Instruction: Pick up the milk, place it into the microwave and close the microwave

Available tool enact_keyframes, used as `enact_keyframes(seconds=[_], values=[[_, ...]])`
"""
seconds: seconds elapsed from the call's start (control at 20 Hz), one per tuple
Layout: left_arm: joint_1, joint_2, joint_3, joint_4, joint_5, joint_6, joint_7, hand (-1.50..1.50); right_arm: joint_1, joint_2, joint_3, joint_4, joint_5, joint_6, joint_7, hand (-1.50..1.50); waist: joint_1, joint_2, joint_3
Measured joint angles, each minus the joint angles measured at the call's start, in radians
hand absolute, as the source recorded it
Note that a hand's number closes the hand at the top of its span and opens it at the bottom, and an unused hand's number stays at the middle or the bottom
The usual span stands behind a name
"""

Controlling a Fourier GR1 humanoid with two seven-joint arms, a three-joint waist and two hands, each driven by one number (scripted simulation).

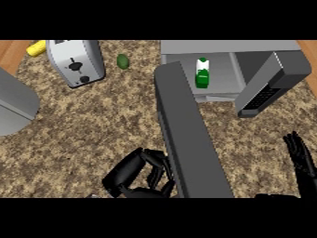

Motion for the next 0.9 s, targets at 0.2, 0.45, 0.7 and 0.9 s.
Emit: enact_keyframes(seconds=[0.2, 0.45, 0.7, 0.9], values=[[-0.139, 0.002, -0.081, 0.202, 0.057, 0.076, -0.051, 1.5, 0.054, -0.034, -0.025, -0.095, -0.051, 0.044, 0.025, -1.5, 0.0, 0.002, 0.0], [-0.26, 0.004, -0.23, 0.416, 0.173, 0.175, -0.155, 1.5, 0.108, -0.05, -0.029, -0.199, -0.112, 0.084, 0.056, -1.5, -0.016, 0.006, -0.001], [-0.351, 0.005, -0.389, 0.491, 0.3, 0.337, -0.152, 1.5, 0.111, -0.087, -0.035, -0.27, -0.187, 0.133, 0.096, -1.5, -0.041, 0.01, -0.002], [-0.405, 0.007, -0.452, 0.515, 0.377, 0.467, -0.134, 1.5, 0.104, -0.102, -0.023, -0.35, -0.204, 0.133, 0.112, -1.5, -0.072, 0.013, -0.003]])
